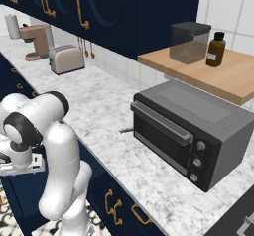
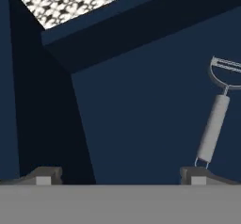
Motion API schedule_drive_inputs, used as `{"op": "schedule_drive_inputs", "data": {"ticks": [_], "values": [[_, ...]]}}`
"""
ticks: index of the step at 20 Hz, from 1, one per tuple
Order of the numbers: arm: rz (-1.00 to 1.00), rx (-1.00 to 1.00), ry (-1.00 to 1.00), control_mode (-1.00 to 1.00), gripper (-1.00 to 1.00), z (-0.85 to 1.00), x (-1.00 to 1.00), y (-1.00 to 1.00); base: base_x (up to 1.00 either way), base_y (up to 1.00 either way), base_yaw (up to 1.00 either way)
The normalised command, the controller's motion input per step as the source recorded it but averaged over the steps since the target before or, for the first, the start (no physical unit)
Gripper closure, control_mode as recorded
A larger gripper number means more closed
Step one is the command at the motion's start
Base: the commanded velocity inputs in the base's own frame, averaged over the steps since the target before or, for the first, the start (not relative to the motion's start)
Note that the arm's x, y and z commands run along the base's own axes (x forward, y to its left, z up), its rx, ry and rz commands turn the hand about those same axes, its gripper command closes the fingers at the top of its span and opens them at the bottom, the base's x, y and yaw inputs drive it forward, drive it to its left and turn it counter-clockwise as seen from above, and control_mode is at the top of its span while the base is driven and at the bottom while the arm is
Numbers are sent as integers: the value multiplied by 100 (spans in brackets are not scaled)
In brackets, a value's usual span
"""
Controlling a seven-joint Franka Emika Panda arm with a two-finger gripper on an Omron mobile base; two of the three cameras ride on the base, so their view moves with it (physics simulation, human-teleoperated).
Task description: Pick the peeler from the drawer and place it on the counter.
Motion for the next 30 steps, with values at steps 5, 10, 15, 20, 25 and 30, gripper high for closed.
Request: {"op": "schedule_drive_inputs", "data": {"ticks": [5, 10, 15, 20, 25, 30], "values": [[-20, -21, 6, -100, -100, 0, 33, -26, 0, 0, 0], [-28, -11, 0, -100, -100, 1, 66, -24, 0, 0, 0], [-23, -3, -2, -100, -100, -12, 5, -2, 0, 0, 0], [-23, 0, 0, -100, -100, -8, -31, -1, 0, 0, 0], [-21, 0, 0, -100, -100, -25, -35, -17, 0, 0, 0], [-8, 0, 0, -100, -100, -53, 35, -1, 0, 0, 0]]}}
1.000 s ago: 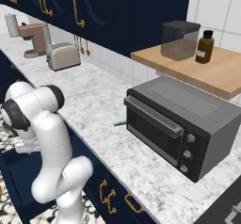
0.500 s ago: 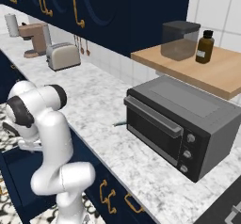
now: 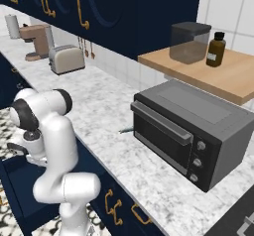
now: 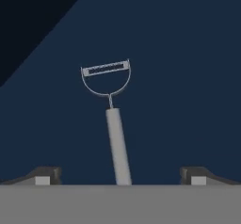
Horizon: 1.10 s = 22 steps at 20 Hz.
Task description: Pick the peeler from the drawer and place it on the counter.
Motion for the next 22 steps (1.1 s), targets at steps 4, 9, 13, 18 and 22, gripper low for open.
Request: {"op": "schedule_drive_inputs", "data": {"ticks": [4, 9, 13, 18, 22], "values": [[-3, 0, 0, -100, -100, -45, 54, 29, 0, 0, 0], [-2, -3, 0, -100, -100, -40, 31, 53, 0, 0, 0], [-2, -6, 0, -100, -100, -56, 20, 39, 0, 0, 0], [-2, -6, 0, -100, -100, -64, 11, 6, 0, 0, 0], [0, -3, -1, -100, -100, -57, 0, -15, 0, 0, 0]]}}
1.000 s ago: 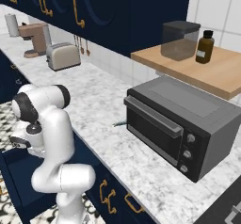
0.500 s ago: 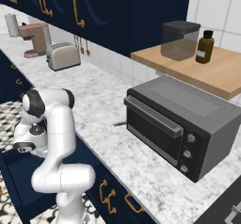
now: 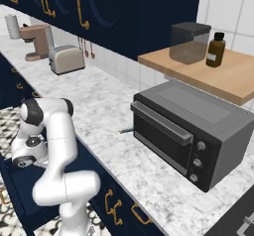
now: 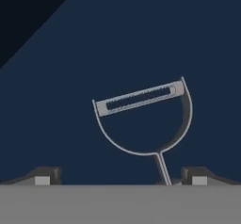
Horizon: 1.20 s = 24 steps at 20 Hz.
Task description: Pick the peeler from the drawer and place it on the counter.
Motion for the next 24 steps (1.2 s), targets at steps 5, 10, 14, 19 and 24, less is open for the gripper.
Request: {"op": "schedule_drive_inputs", "data": {"ticks": [5, 10, 14, 19, 24], "values": [[0, 0, -1, -100, 100, -14, -19, -57, 0, 0, 0], [4, 0, 0, -100, 100, -24, -17, -48, 0, 0, 0], [11, 2, -1, -100, 100, 25, -34, -7, 0, 0, 0], [11, 0, 0, -100, 100, 98, -46, 0, 0, 0, 0], [5, 0, -2, -100, 100, 100, -18, 0, 0, 0, 0]]}}
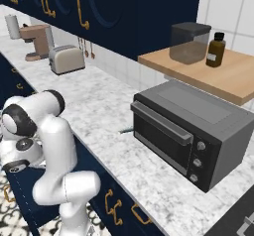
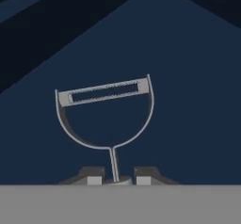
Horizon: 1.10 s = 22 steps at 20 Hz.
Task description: Pick the peeler from the drawer and place it on the counter.
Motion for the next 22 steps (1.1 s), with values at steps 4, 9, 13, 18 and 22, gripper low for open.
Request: {"op": "schedule_drive_inputs", "data": {"ticks": [4, 9, 13, 18, 22], "values": [[2, 0, -15, -100, 100, 100, 4, 0, 0, 0, 0], [0, 0, -33, -100, 100, 100, 27, 10, 0, 0, 0], [0, -3, -33, -100, 100, 100, 32, 8, 0, 0, 0], [0, -16, -23, -100, 100, 99, 34, 0, 0, 0, 0], [7, -12, -5, -100, 100, 62, 81, -8, 0, 0, 0]]}}
